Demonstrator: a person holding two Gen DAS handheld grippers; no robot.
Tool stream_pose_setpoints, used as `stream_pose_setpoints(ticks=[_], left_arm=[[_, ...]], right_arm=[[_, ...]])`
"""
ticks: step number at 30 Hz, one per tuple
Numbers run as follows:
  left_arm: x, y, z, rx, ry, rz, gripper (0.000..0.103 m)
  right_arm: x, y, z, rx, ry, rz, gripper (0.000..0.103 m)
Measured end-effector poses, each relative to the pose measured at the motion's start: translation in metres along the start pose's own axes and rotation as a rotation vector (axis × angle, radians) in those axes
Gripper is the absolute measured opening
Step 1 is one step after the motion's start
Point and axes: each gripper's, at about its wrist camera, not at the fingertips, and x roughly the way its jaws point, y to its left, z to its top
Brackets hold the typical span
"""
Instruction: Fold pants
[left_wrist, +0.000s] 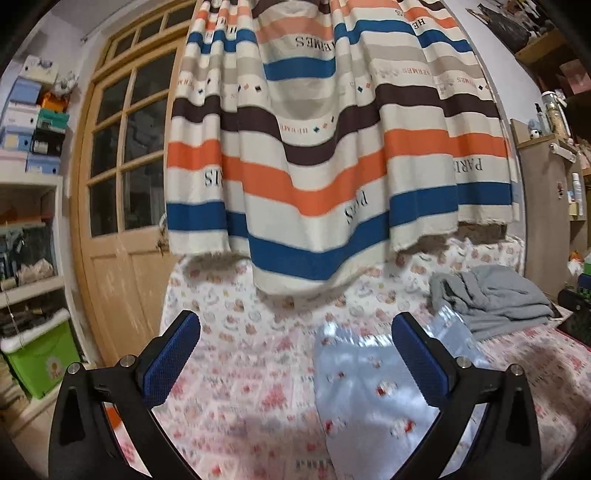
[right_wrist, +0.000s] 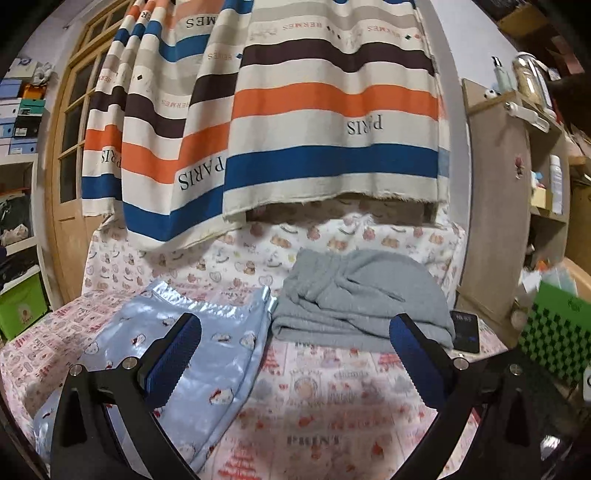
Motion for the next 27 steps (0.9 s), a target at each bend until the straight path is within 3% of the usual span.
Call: stream_pose_setpoints(ticks=[2, 8, 14, 17, 21, 24, 27], left_arm=[[0.006, -0.004, 0.010, 0.017, -0.018, 0.007, 0.103], [0.027, -0.013, 0.043, -0.004, -0.052, -0.070, 0.103], [0.070, -0.025, 0.064, 0.000, -0.057, -0.063, 0.103], [0.104, -0.024, 0.065, -0.014, -0.004, -0.111, 0.102], [0.160, -0.026, 0.057, -0.023, 0.131, -0.168, 0.087], [0.196, -0.025, 0.046, -0.065, 0.244, -0.172, 0.078], [0.220, -0.030, 0.036, -0.050, 0.295, -0.169, 0.078]], right_arm=[[0.008, 0.001, 0.009, 0.000, 0.004, 0.038, 0.103], [0.037, 0.000, 0.040, 0.030, -0.004, 0.108, 0.103], [0.077, 0.007, 0.065, 0.032, 0.021, 0.152, 0.102], [0.108, 0.012, 0.066, 0.039, 0.089, 0.209, 0.095], [0.166, 0.018, 0.054, 0.061, 0.245, 0.272, 0.085], [0.206, 0.020, 0.043, 0.072, 0.364, 0.259, 0.082], [0.243, 0.023, 0.031, 0.061, 0.454, 0.213, 0.073]])
